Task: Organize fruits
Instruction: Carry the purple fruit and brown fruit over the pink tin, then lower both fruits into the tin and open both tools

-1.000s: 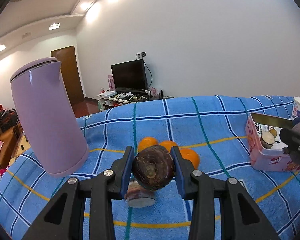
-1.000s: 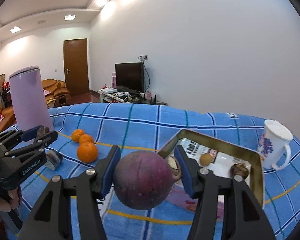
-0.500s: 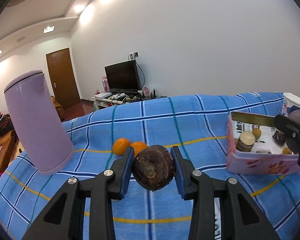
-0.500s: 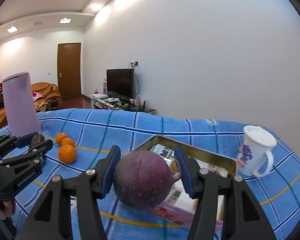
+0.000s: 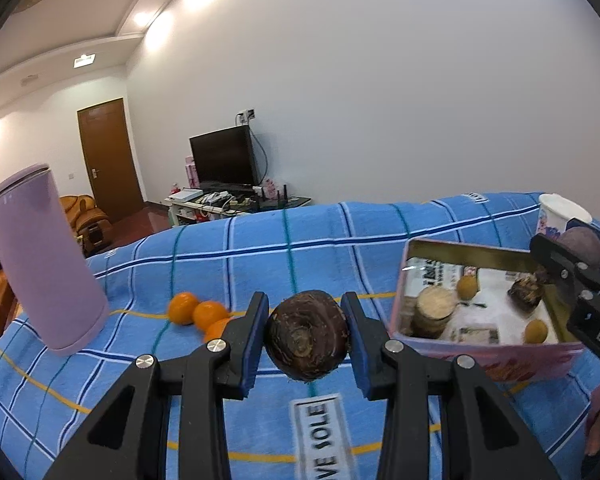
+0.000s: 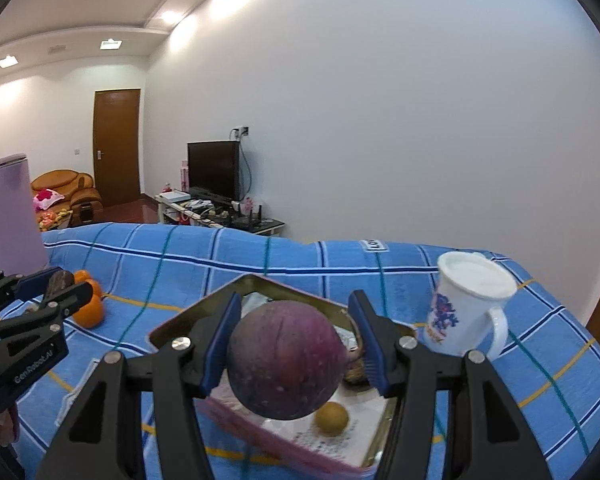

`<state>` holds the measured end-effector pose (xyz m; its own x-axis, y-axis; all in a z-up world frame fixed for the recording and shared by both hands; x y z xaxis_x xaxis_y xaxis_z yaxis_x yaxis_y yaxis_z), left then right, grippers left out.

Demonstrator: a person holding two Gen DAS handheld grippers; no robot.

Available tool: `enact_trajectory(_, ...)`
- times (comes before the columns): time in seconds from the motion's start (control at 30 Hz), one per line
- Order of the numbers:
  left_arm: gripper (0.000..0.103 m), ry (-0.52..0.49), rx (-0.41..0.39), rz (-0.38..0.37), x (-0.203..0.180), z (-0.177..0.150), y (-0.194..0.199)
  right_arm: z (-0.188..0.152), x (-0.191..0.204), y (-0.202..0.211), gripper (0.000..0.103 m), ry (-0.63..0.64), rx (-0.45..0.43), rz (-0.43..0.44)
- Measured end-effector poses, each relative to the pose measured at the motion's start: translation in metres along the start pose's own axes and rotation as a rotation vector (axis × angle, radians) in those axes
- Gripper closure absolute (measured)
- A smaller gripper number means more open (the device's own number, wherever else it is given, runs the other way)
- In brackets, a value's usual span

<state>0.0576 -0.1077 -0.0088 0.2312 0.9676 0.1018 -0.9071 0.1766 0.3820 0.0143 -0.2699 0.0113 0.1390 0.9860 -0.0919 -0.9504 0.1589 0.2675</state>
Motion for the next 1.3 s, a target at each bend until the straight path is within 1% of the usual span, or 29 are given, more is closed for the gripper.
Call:
enact_trajectory(0.23,0.063,-0.010,0.000,-0.051,-0.036,0.009,-0.007,-0.003,-0.031,-0.011,0.044,-0.013,0.022,-0.055)
enact_trajectory(0.47,0.063,-0.024,0.016,-0.102,-0.074,0.013,-0.018,-0.010,-0.060,-0.026,0.044,-0.059,0.070,-0.100)
enact_trajectory(0.57,0.063,-0.028,0.026,-0.117,-0.087,0.012,-0.024,-0.011,-0.067,-0.032,0.044,-0.074,0.089,-0.112)
enact_trajectory(0.73,0.063,-0.032,0.058,-0.134,-0.104,0.008,-0.038,-0.023,-0.073,-0.048,0.044,-0.087,0.164,-0.112)
enact_trajectory(0.87,0.063,-0.039,0.084,-0.131,-0.108,0.003,-0.045,-0.028,-0.070,-0.057,0.044,-0.076,0.203,-0.097)
enact_trajectory(1.0,0.063,-0.032,0.111,-0.131,-0.108,0.001,-0.051,-0.034,-0.067,-0.066,0.044,-0.070,0.245,-0.065)
enact_trajectory(1.17,0.063,-0.059,0.156,-0.132,-0.115,-0.005,-0.058,-0.041,-0.067,-0.075,0.044,-0.085,0.301,-0.034)
enact_trajectory(1.3,0.063,-0.086,0.185,-0.134,-0.122,-0.009,-0.061,-0.042,-0.066,-0.075,0.044,-0.082,0.309,-0.024)
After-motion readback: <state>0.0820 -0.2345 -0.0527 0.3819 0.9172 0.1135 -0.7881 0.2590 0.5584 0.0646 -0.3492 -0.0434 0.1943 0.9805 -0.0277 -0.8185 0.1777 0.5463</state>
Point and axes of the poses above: each gripper's, at about its wrist camera, not at the fingertips, and y roughly against the way its jaws point, x to its left, z to its top, the point moved 8 cm from there along -y, roughly the way its jaws point, and after that the axes turned 4 degrees about -x, right-handed, at the moved point
